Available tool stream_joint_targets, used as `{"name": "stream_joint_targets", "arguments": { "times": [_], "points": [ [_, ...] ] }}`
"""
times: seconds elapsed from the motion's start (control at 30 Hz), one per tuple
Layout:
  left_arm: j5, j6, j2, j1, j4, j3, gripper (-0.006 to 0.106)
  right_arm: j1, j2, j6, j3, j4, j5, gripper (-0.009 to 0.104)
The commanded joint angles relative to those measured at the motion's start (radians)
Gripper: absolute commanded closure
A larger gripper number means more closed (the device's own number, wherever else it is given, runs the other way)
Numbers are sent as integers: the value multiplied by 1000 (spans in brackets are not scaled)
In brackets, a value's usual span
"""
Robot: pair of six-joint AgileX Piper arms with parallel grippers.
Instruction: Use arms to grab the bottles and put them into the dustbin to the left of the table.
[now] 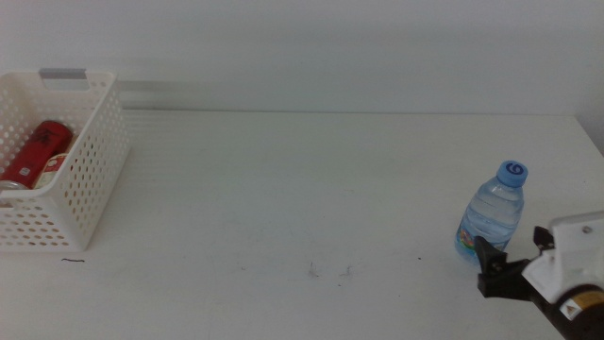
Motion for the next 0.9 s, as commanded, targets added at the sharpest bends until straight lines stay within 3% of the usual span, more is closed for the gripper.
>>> {"name": "stream_joint_targets", "arguments": {
  "times": [0.0,0.4,0.47,0.5,0.67,0.87],
  "points": [
    [-12,-2,-2,-2,-4,-2,7,-3,38,0,-34,3,-19,2],
    [-12,-2,-2,-2,-4,-2,7,-3,182,-10,-168,3,-32,4],
    [-12,-2,-2,-2,-4,-2,7,-3,184,-13,-173,14,-32,15],
    [-12,-2,-2,-2,-4,-2,7,-3,184,-19,-173,19,-32,25],
    [-12,-2,-2,-2,-4,-2,7,-3,184,-47,-174,25,-32,98],
    [-12,-2,-2,-2,-4,-2,7,78,182,-45,-298,0,76,97]
  ]
}}
